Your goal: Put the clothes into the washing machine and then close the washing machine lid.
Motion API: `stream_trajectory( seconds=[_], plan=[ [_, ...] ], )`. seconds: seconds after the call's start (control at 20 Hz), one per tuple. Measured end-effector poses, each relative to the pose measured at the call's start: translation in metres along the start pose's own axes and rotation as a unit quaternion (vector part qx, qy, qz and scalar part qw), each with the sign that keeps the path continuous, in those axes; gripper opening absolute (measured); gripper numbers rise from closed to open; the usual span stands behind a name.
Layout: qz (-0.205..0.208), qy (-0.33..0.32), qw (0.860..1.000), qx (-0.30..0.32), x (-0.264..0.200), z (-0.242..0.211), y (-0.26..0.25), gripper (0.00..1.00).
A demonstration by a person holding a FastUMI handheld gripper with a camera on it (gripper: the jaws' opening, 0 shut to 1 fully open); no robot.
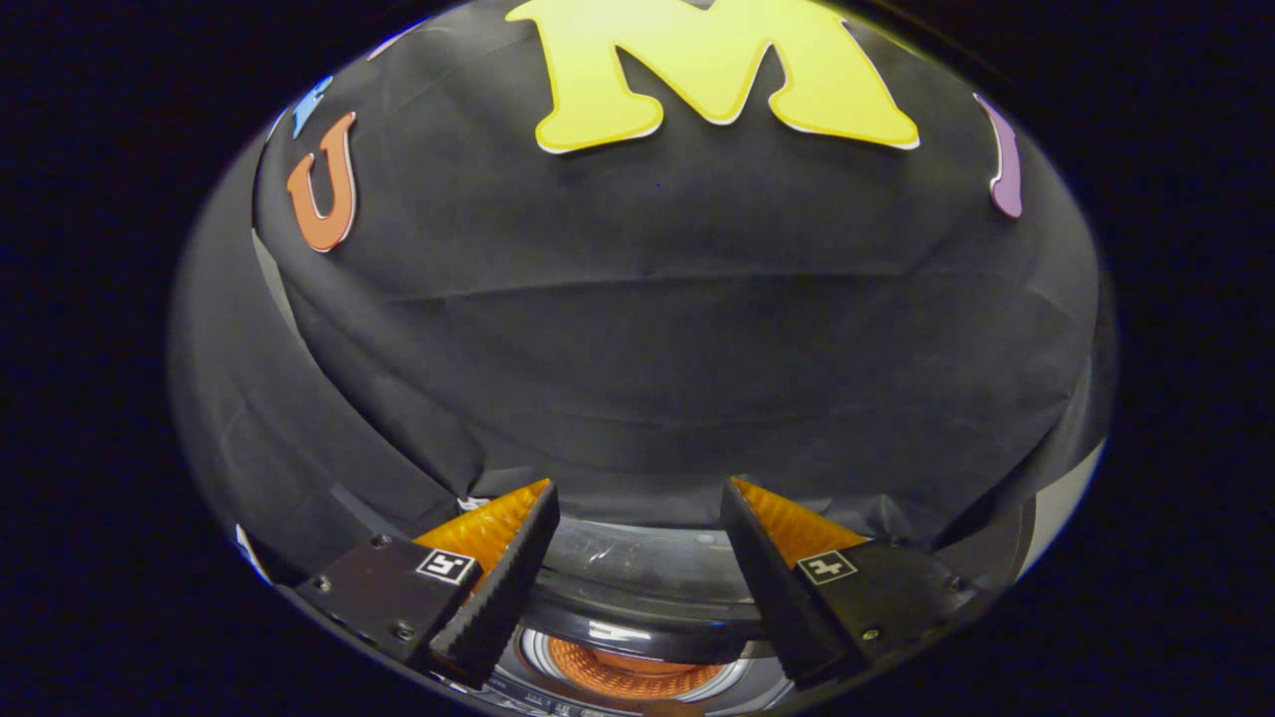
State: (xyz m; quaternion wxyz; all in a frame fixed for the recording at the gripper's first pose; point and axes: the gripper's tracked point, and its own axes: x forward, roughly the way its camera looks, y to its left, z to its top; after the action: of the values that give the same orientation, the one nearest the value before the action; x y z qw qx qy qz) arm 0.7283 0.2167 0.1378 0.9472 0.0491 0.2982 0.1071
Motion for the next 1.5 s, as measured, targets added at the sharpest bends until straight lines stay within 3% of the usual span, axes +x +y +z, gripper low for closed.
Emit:
stream_trajectory(
  seconds=[1.5],
  plan=[
    [-0.006,-0.007,1.0,-0.003,0.0023,-0.0016,-0.0003,1.0]
  ],
)
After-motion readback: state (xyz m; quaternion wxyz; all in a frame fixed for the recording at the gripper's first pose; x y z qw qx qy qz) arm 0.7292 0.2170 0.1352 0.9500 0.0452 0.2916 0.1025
